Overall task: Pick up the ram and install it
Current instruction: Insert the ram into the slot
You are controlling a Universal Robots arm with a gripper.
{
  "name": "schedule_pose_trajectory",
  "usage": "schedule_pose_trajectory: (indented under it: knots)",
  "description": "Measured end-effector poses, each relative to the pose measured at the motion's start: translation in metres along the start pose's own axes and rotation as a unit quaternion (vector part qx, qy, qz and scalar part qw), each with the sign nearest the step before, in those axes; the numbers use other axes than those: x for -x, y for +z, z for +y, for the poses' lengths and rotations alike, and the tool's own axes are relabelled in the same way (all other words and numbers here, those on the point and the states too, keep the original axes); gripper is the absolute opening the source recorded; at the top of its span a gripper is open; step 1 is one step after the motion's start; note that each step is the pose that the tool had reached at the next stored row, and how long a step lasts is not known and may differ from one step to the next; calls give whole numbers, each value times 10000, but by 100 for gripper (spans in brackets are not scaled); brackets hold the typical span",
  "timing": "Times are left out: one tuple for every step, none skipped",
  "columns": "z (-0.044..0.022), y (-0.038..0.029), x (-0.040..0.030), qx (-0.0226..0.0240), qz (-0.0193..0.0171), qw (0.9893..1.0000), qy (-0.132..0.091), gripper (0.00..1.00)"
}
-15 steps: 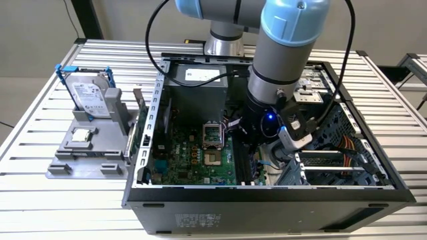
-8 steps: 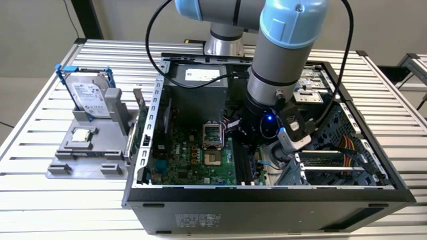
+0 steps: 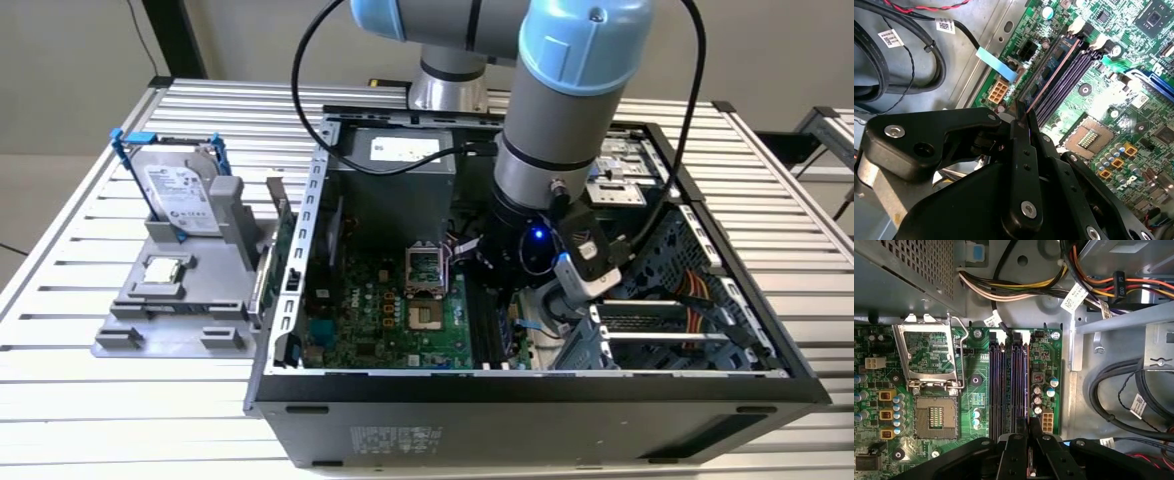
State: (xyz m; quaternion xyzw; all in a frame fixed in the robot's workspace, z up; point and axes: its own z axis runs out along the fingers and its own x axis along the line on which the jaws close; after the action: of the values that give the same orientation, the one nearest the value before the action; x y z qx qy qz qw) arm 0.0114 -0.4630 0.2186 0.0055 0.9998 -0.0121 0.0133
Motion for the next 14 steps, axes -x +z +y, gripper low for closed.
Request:
schedule_pose_trajectory:
  knots:
    - [0,0,0,0,0,10000,0,0]
    - [0,0,0,0,0,10000,0,0]
    - [0,0,0,1,1,10000,0,0]
    - [0,0,0,0,1,10000,0,0]
    - [0,0,0,0,1,10000,0,0]
    - [0,0,0,0,2,10000,0,0]
    - [0,0,0,0,2,10000,0,0]
    - [0,0,0,0,1,10000,0,0]
    - [0,0,-2,0,2,10000,-1,0]
    - [-1,0,-4,0,2,10000,0,0]
    - [0,0,-7,0,1,10000,0,0]
    - [-1,0,-9,0,1,10000,1,0]
    - [-1,0,-9,0,1,10000,1,0]
    - [-1,0,-10,0,1,10000,1,0]
